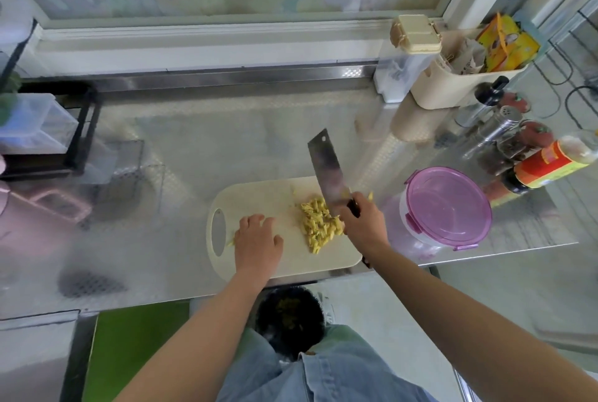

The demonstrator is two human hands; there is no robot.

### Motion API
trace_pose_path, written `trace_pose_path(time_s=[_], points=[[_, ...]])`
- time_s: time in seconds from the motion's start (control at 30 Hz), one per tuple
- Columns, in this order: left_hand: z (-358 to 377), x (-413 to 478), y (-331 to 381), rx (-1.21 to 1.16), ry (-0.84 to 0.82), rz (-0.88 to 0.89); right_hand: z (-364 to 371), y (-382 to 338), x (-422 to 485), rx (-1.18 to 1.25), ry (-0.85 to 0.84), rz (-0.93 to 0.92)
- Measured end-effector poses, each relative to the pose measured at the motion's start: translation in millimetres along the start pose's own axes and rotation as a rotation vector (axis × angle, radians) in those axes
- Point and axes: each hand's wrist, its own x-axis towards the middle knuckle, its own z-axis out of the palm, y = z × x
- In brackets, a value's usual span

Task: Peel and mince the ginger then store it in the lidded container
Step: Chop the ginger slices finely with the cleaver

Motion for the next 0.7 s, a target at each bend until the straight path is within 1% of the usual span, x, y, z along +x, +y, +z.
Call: trace_pose_path(time_s=[0.1,0.17,0.23,0.5,0.6,0.7], points=[[2.6,4.6,1.6,-0.017,-0.01,0.01,-6.6,4.9,12.7,-0.312,0.07,-0.133],[4.3,9.3,5.3,-0.03,-0.01,0.021,-10.9,11.0,20.4,-0.429,0.085,-0.158],[5.5,14.0,10.9,-0.041,-0.015,0.022,-13.7,19.5,28.0,-0.487,0.097,-0.158],[10.0,21.9,19.7,-0.05,-0.046,-0.004,-7.9,42.6,42.1,-0.47,0.089,-0.201],[10.7,23.2,21.2,-0.06,-0.027,-0.012,-3.6,49.4,30.5,-0.423,0.021,-0.278],[11.2,25.1,21.8,-0.079,0.003,-0.017,0.6,54.2,17.5,-0.438,-0.043,-0.37]])
